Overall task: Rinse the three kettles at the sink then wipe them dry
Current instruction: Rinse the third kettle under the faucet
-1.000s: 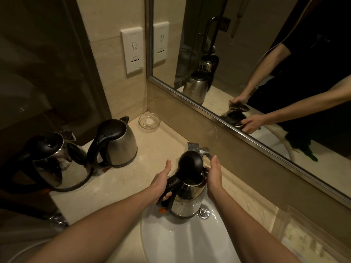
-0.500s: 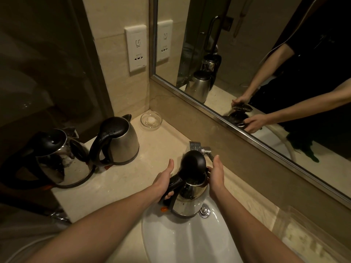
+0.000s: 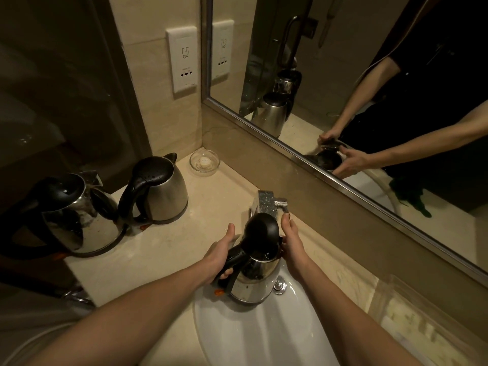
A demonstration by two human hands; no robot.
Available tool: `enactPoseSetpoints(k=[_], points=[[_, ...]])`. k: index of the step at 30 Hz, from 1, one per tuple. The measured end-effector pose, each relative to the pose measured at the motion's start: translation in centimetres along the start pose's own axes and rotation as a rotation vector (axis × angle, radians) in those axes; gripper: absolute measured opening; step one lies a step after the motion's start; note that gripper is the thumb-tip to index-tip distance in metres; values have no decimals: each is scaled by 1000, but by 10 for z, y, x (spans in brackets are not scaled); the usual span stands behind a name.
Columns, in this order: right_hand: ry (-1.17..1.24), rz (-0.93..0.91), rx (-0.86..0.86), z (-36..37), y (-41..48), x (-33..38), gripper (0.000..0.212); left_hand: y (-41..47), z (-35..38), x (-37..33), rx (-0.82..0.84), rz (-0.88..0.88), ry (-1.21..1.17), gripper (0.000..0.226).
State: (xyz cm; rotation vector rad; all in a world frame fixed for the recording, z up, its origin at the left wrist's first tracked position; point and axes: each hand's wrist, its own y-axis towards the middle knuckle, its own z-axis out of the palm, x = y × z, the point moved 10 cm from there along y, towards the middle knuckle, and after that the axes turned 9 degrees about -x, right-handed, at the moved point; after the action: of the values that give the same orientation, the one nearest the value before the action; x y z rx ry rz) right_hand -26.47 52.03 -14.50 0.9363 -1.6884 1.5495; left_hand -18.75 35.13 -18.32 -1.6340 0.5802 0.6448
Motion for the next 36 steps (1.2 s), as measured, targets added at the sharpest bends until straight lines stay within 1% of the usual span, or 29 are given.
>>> enactPoseSetpoints(k=[3, 6, 9, 10, 17, 19, 21, 23, 24, 27, 28, 29, 30, 32, 34, 36], points=[[-30, 8, 47, 2, -13, 1, 140, -2, 1, 7, 20, -1, -4, 105], [-55, 10, 47, 0, -26, -2, 132, -3, 4, 16, 59, -5, -4, 110], [-68, -6, 40, -1, -42, -2, 138, -12, 7, 23, 103, -16, 27, 92], [-73, -14, 36, -1, -47, -3, 141, -15, 6, 24, 107, -8, 26, 90], [-30, -52, -7, -2, -72, -5, 128, -38, -4, 28, 89, 36, 24, 88], [-9, -87, -39, -4, -79, -3, 129, -47, -5, 29, 107, 50, 10, 87], [0, -120, -89, -7, -87, -1, 132, -53, -8, 29, 116, 62, 0, 91], [16, -141, -148, -9, -98, 3, 134, -58, -17, 30, 100, 71, -10, 105], [20, -151, -174, -9, -105, 6, 128, -61, -23, 29, 82, 83, -12, 109], [4, -177, -274, -8, -123, 14, 83, -74, -39, 25, 65, 120, -30, 108], [-4, -184, -301, -6, -128, 16, 72, -79, -45, 27, 68, 118, -39, 110], [-17, -194, -316, -1, -133, 18, 62, -84, -53, 28, 69, 117, -49, 109], [-32, -207, -327, 6, -139, 21, 55, -90, -60, 30, 71, 117, -56, 102], [-55, -226, -340, 21, -150, 26, 44, -103, -77, 32, 75, 114, -94, 88], [-59, -242, -353, 40, -164, 30, 38, -112, -97, 38, 69, 116, -118, 85], [-78, -259, -374, 58, -174, 31, 37, -122, -115, 43, 67, 119, -140, 85]])
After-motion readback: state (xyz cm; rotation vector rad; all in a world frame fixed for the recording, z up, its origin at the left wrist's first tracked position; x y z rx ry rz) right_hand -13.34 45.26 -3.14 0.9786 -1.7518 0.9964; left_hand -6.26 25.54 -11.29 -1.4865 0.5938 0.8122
